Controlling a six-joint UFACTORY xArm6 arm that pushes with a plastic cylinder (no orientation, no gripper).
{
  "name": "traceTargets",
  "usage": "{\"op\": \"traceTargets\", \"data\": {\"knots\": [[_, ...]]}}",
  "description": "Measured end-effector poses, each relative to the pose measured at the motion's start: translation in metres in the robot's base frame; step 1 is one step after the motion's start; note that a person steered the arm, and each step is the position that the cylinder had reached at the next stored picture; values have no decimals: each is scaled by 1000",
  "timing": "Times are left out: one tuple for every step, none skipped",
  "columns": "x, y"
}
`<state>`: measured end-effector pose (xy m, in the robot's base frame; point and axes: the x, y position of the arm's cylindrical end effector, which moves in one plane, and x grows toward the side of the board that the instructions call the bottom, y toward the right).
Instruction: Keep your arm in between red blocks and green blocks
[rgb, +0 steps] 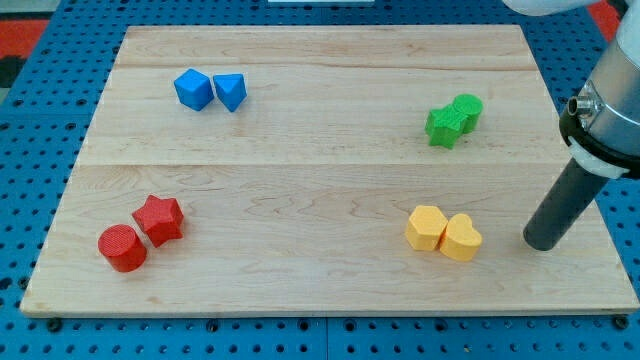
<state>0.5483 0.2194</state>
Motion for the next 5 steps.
{"op": "traceTargets", "data": {"knots": [[1,12],[1,12],[-41,-5],[-84,-48],[-74,-126]]}}
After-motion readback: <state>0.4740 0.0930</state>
